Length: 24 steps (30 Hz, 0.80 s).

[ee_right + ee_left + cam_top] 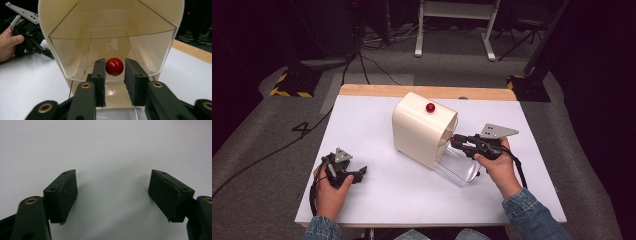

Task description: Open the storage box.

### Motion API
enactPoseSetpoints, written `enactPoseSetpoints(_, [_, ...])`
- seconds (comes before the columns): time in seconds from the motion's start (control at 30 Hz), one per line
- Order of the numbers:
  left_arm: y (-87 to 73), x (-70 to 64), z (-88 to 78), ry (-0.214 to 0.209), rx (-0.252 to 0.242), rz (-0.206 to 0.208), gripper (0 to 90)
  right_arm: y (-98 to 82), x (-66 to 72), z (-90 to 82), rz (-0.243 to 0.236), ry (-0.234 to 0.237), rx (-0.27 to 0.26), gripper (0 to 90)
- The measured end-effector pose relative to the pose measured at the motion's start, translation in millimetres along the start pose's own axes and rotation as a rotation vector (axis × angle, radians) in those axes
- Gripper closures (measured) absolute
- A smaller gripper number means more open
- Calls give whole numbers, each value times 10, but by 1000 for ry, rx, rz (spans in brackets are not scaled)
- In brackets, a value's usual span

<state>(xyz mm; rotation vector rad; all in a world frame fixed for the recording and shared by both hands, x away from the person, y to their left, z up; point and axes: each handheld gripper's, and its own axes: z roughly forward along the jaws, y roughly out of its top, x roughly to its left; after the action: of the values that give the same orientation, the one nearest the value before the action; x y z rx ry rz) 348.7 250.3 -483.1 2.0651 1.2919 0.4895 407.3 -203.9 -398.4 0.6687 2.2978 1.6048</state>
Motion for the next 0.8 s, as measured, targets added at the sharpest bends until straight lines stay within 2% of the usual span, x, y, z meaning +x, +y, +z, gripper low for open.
enactPoseSetpoints(0.23, [0, 1, -1, 0, 1, 1, 237, -3, 24, 2, -25, -13, 3, 744])
enactPoseSetpoints(0.4, [0, 1, -1, 0, 0, 1, 237, 11, 47, -60, -41, -18, -1, 744])
enactPoseSetpoints(0.6, [0, 1, -1, 0, 0, 1, 237, 19, 73, -258, -62, -29, -2, 744])
enactPoseSetpoints(0.8, [0, 0, 0, 0, 0, 0, 237, -58, 92, -459, -57, -29, -5, 744])
